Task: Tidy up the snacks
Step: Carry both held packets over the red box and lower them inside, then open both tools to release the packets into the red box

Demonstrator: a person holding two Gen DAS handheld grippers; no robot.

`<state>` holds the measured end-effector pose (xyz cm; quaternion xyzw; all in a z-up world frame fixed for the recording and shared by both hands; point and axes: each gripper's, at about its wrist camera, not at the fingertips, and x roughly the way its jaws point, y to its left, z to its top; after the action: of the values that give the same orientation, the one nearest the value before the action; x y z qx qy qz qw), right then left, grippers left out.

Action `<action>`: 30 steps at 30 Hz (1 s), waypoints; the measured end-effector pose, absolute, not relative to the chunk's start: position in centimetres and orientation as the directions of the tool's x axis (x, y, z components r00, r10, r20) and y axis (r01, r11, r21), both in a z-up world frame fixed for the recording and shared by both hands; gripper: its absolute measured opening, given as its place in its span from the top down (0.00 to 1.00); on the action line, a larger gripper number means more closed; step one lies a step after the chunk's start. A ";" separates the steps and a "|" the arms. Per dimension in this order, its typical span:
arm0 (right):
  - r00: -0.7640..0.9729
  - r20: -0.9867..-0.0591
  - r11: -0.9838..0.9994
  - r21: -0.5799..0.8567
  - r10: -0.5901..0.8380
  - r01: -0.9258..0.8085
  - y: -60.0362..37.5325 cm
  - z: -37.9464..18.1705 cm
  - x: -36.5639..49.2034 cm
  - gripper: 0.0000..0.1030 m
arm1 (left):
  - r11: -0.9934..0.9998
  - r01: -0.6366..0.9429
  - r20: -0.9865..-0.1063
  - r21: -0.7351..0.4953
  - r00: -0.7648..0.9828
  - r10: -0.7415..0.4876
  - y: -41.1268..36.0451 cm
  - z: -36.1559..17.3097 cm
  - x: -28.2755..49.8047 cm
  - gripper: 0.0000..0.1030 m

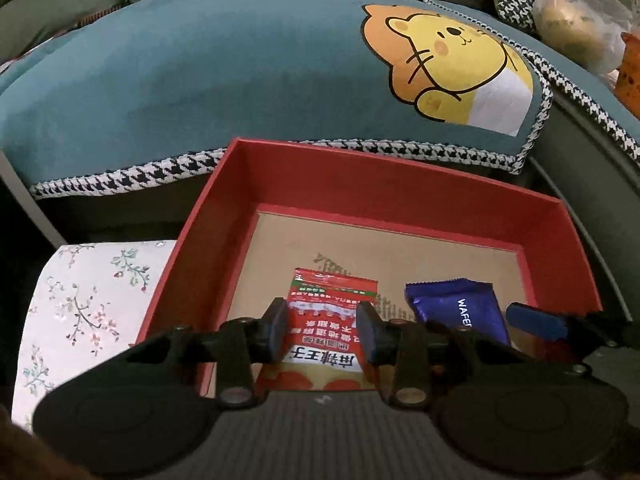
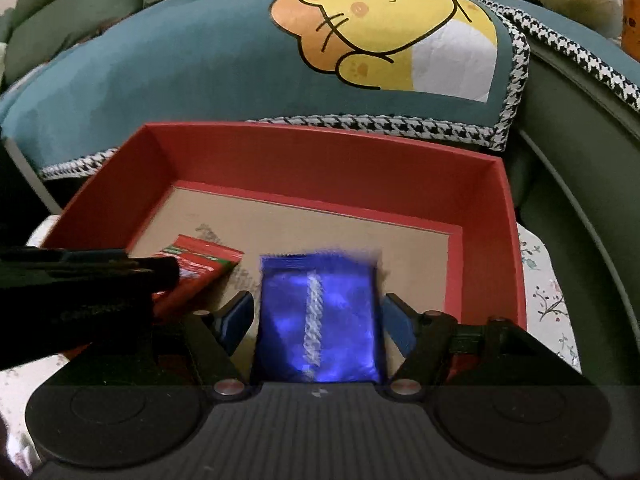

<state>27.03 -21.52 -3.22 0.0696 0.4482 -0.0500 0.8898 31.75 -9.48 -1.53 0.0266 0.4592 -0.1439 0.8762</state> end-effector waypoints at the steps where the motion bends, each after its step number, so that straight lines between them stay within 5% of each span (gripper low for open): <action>1: 0.599 -0.801 0.986 0.082 -0.021 0.145 -21.5 -3.1 27.0 0.22 | 0.959 0.270 -0.812 -0.084 0.540 -0.222 -9.4 -1.4 31.8 0.33; 6: 0.631 -0.774 0.991 0.046 -0.044 0.126 -21.2 -1.9 26.5 0.15 | 0.962 0.248 -0.809 -0.111 0.539 -0.233 -8.6 -0.8 31.7 0.28; 30: 0.654 -0.756 0.994 0.034 -0.039 0.099 -18.8 3.6 19.6 0.15 | 0.960 0.225 -0.783 -0.167 0.561 -0.267 -3.4 4.2 24.0 0.19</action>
<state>19.63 -18.80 3.62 0.0361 0.4144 -0.0382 0.9086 24.04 -3.37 4.17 -0.0237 0.4472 -0.1394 0.8832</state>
